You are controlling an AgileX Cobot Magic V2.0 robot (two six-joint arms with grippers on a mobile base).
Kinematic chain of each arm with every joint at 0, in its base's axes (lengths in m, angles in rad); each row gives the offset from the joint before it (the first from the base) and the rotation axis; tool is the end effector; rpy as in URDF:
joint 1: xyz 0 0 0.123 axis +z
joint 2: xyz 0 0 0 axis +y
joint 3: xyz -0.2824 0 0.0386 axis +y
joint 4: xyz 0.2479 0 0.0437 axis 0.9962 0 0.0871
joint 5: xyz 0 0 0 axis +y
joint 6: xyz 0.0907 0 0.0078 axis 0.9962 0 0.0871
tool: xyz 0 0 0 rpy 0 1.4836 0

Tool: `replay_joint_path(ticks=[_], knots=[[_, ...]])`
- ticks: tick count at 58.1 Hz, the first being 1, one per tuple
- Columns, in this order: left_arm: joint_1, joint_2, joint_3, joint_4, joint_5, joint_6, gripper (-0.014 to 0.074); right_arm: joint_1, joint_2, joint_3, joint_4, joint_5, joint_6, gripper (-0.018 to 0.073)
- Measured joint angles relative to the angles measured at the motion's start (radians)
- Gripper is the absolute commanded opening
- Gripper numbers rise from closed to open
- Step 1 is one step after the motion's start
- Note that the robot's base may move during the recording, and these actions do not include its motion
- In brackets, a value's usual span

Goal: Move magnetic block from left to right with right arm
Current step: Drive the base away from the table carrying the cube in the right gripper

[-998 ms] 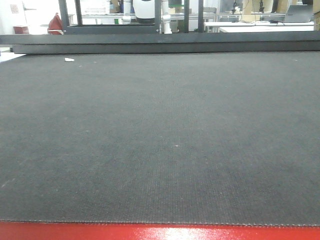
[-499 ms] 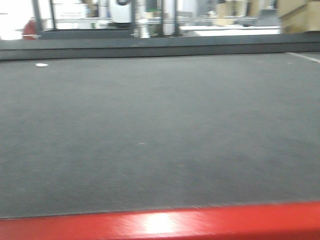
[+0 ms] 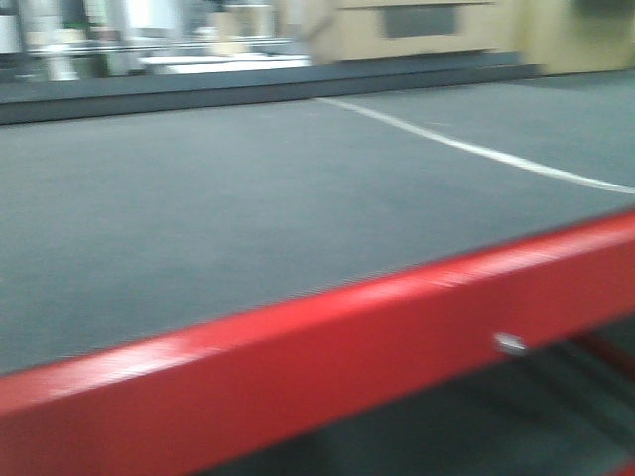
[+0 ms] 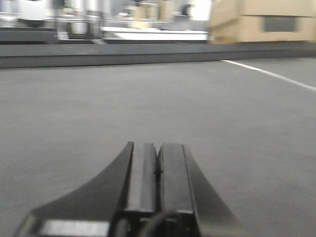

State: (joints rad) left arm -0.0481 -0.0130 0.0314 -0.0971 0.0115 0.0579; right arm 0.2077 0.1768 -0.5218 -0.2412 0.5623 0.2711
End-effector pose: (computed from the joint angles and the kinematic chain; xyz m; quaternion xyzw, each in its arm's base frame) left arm 0.0566 -0.0028 0.2021 0.0035 0.6865 -0.0321 0.7264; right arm 0.0386 -0.0037 0.3250 -0.0105 0.7468 0.0432 0.6635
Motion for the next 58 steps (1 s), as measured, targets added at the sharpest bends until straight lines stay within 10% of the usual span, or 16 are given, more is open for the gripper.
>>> replay_joint_path(ticks=[58], knots=[[0.000,0.000,0.000,0.000,0.000,0.000,-0.0126,0.000,0.000,0.000,-0.002,0.002,0.000,0.0198]])
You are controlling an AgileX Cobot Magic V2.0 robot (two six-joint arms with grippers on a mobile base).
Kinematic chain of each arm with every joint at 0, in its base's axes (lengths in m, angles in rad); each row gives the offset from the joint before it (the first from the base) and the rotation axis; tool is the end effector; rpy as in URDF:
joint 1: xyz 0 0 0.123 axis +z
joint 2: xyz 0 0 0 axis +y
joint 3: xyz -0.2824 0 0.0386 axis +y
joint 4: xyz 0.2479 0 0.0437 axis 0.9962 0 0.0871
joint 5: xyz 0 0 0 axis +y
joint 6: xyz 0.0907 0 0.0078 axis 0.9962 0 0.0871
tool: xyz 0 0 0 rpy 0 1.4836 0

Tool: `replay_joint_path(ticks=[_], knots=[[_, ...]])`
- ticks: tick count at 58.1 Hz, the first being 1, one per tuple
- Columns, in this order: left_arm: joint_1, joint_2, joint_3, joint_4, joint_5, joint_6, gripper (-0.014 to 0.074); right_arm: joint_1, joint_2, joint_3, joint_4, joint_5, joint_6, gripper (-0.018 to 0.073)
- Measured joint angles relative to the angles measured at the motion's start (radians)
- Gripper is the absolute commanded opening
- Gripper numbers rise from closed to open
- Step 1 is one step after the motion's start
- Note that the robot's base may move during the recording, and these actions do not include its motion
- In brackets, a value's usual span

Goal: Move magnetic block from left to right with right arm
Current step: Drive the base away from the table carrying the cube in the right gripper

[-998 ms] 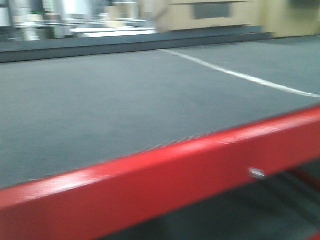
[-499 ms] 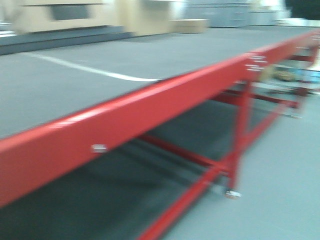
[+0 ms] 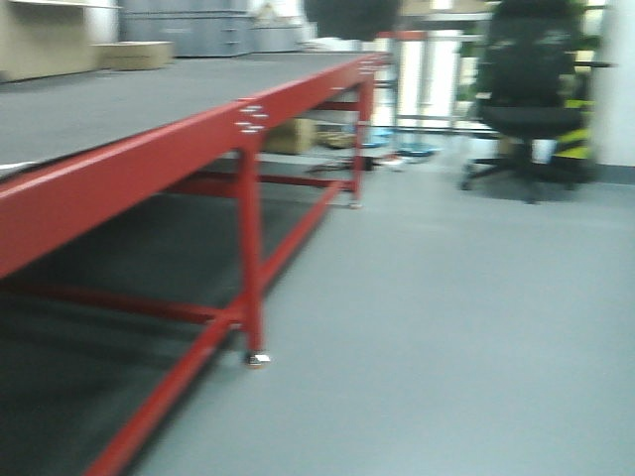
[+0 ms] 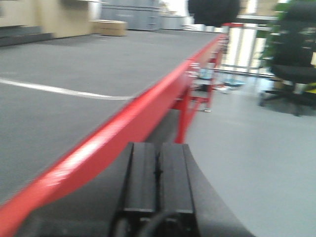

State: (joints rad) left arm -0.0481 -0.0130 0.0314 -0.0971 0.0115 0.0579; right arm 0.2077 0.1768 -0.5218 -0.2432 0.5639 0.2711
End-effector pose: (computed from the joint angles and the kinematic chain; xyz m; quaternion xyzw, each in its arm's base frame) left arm 0.0566 -0.0028 0.2021 0.0035 0.6865 -0.0321 0.7264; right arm 0.0386 -0.0039 0.3249 -0.0107 0.7473 0.0421 0.6631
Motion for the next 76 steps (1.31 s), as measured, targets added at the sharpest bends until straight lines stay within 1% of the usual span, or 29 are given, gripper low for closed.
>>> replay_joint_path(ticks=[76], knots=[[0.000,0.000,0.000,0.000,0.000,0.000,-0.0126,0.000,-0.002,0.000,0.000,0.004,-0.002,0.0198]])
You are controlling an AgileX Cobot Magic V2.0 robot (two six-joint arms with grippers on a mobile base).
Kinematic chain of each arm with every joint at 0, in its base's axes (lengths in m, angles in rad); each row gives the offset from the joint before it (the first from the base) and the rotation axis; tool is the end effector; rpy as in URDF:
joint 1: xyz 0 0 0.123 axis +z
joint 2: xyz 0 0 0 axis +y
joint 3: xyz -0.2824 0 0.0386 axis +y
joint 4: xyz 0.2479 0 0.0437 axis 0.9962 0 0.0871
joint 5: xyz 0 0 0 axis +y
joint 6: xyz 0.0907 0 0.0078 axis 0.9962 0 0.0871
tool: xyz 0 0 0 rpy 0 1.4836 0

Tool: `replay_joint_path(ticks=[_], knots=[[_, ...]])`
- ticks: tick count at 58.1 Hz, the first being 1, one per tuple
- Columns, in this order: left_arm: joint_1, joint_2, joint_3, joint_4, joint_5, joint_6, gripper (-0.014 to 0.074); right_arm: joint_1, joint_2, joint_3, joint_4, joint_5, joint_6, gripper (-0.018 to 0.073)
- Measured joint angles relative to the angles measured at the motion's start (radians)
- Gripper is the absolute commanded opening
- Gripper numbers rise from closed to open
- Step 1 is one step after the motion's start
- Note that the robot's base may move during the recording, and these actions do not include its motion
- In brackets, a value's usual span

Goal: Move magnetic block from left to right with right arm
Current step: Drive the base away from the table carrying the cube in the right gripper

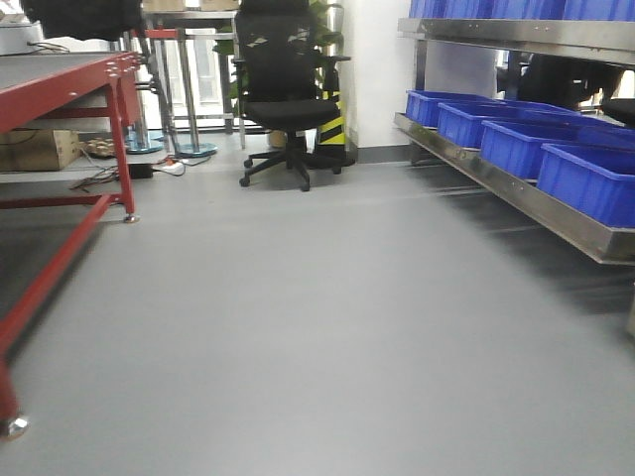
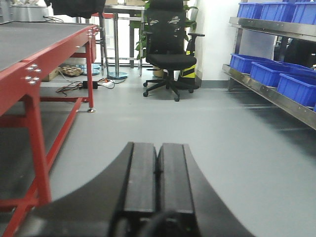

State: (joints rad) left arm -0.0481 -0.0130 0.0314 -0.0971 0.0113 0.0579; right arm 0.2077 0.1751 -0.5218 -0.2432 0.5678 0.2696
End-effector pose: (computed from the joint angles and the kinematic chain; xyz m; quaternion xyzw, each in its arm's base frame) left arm 0.0566 -0.0028 0.2022 0.0035 0.6865 -0.0321 0.7264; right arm 0.0382 -0.0040 0.3246 -0.0109 0.7480 0.0413 0.6624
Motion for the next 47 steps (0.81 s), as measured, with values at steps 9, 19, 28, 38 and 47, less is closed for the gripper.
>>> replay_joint_path(ticks=[9,19,28,38,47], knots=[[0.000,0.000,0.000,0.000,0.000,0.000,-0.0126,0.000,0.000,0.000,0.000,0.000,0.000,0.0198],[0.000,0.000,0.000,0.000,0.000,0.000,-0.0126,0.000,0.000,0.000,0.000,0.000,0.000,0.0198],[0.000,0.000,0.000,0.000,0.000,0.000,-0.0126,0.000,0.000,0.000,0.000,0.000,0.000,0.0198],[0.000,0.000,0.000,0.000,0.000,0.000,-0.0126,0.000,0.000,0.000,0.000,0.000,0.000,0.0198],[0.000,0.000,0.000,0.000,0.000,0.000,-0.0126,0.000,0.000,0.000,0.000,0.000,0.000,0.0198]])
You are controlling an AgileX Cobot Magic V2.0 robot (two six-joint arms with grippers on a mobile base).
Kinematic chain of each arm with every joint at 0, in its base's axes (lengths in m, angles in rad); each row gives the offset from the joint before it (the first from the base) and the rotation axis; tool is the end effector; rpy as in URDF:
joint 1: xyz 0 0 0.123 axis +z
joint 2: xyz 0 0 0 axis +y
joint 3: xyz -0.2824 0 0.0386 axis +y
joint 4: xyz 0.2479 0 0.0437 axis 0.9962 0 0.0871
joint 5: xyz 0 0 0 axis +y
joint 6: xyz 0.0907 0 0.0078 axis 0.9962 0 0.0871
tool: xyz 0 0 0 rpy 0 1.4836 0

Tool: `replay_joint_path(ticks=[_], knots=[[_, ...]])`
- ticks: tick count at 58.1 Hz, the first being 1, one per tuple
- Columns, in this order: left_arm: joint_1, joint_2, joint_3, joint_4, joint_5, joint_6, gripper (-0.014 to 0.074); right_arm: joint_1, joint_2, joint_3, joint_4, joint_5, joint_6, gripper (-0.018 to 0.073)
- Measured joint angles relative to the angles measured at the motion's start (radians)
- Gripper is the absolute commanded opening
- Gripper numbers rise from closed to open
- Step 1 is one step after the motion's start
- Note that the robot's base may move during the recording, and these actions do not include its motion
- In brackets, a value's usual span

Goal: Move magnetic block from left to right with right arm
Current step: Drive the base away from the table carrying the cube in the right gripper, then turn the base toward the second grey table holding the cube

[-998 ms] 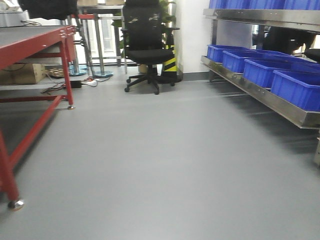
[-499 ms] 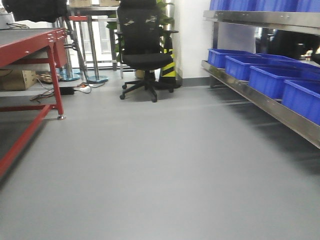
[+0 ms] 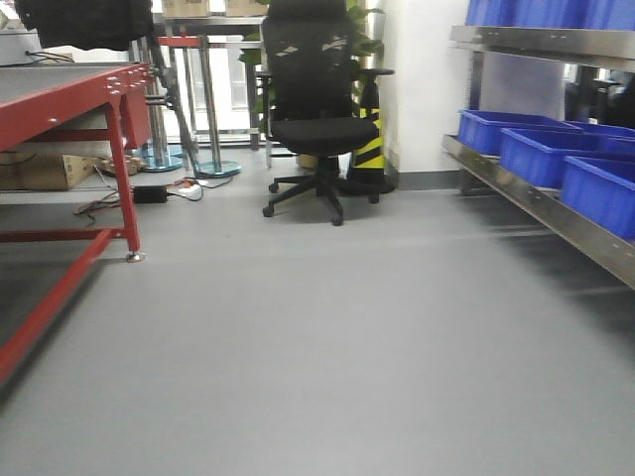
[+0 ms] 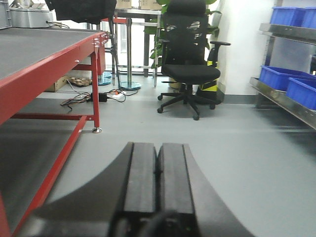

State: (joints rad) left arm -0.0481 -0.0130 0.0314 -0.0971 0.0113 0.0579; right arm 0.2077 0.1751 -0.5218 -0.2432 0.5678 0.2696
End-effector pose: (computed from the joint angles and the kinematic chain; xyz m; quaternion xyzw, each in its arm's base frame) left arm 0.0566 -0.0028 0.2022 0.0035 0.6865 -0.0321 0.7264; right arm 0.0382 -0.0040 0.3246 -0.0109 0.7480 0.0413 0.6624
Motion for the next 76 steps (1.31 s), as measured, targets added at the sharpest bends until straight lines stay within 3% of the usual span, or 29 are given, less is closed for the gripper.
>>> replay_joint_path(ticks=[76], knots=[[0.000,0.000,0.000,0.000,0.000,0.000,-0.0126,-0.002,0.000,0.000,0.000,0.000,0.000,0.0198]])
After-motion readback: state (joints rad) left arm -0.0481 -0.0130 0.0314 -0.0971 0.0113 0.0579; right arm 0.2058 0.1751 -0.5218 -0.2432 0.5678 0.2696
